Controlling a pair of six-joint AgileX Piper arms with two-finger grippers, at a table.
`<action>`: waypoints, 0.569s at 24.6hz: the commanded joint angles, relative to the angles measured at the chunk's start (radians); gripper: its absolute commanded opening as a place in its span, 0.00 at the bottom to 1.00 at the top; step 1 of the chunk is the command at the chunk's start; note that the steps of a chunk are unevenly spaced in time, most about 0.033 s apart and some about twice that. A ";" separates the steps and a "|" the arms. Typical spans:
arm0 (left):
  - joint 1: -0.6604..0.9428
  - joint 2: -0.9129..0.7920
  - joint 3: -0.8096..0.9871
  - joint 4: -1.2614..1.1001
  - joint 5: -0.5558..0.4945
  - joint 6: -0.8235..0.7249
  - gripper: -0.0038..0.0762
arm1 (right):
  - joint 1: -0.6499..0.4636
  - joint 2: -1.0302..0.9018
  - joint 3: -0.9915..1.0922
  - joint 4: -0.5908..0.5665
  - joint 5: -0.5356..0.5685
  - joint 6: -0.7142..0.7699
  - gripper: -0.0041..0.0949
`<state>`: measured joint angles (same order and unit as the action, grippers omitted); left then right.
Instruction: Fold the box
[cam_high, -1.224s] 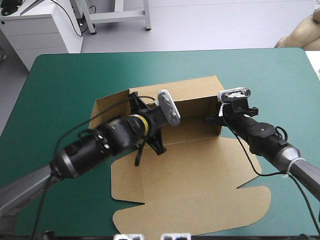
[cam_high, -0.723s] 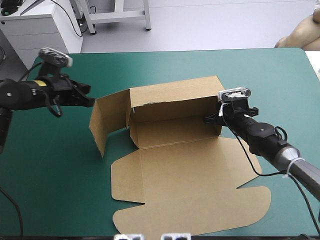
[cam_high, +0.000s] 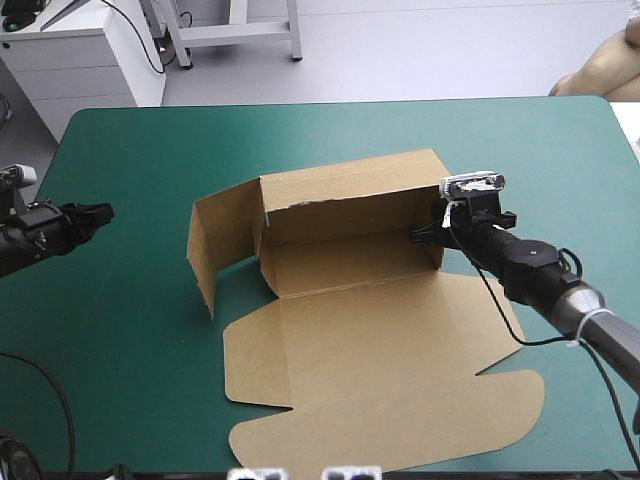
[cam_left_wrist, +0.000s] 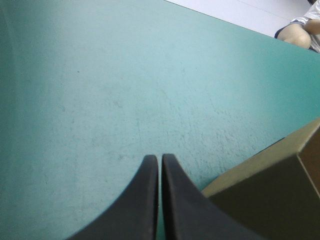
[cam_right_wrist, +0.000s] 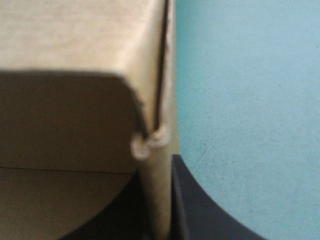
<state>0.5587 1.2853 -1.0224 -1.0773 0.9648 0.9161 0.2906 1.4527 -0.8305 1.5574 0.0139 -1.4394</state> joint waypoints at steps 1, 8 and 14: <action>0.004 -0.029 -0.023 -0.075 -0.006 0.005 0.06 | -0.077 0.025 -0.020 -0.166 0.255 0.208 0.02; 0.004 -0.029 -0.023 -0.095 -0.006 0.041 0.06 | -0.139 0.034 -0.144 -0.958 0.476 0.918 0.03; 0.004 -0.029 -0.021 -0.102 -0.009 0.048 0.06 | -0.139 0.034 -0.446 -1.202 0.794 1.262 0.03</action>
<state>0.5591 1.2853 -1.0224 -1.1073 0.9640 0.9581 0.1512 1.5152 -1.1752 0.4082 0.6494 -0.2905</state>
